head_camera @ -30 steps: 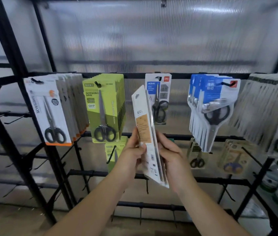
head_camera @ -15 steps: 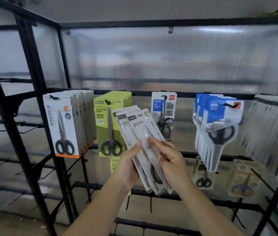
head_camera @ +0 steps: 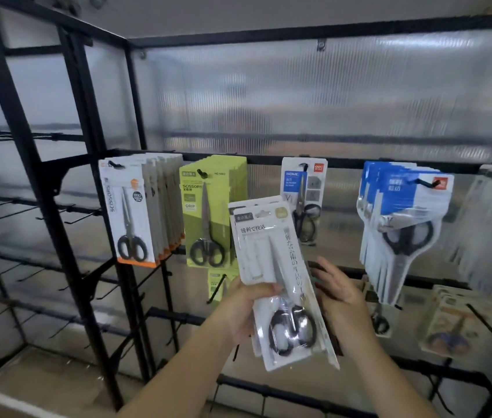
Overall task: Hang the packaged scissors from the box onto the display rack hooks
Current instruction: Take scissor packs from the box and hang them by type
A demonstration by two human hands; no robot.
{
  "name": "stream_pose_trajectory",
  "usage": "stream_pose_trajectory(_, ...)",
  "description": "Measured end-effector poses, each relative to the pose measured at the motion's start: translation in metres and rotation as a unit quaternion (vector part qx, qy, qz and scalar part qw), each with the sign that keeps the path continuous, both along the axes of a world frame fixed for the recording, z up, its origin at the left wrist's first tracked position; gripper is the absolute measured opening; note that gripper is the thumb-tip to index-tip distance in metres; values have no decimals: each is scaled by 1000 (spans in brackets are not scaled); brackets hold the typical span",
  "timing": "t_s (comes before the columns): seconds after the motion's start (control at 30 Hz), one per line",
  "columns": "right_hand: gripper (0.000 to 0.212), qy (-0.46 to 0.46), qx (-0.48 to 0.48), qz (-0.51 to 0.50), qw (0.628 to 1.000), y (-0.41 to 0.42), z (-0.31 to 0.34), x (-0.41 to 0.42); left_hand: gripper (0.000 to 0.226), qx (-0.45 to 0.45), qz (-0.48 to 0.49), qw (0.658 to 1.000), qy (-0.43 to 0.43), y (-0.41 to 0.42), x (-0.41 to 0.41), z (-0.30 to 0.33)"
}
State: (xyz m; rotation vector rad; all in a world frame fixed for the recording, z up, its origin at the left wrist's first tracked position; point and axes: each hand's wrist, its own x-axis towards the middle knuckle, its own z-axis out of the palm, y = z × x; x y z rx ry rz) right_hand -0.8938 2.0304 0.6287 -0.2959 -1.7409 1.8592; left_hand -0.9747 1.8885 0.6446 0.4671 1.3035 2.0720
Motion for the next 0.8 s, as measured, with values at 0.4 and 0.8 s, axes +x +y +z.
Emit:
stream_pose_trajectory(0.4, 80, -7, -77, 147, 986, 20, -22, 27, 55, -12, -36, 999, 16, 13, 16, -16)
stream_pose_trajectory(0.8, 81, 117, 54, -158, 979, 69, 6, 112, 58, -6, -98, 994, 47, 86, 55, 5)
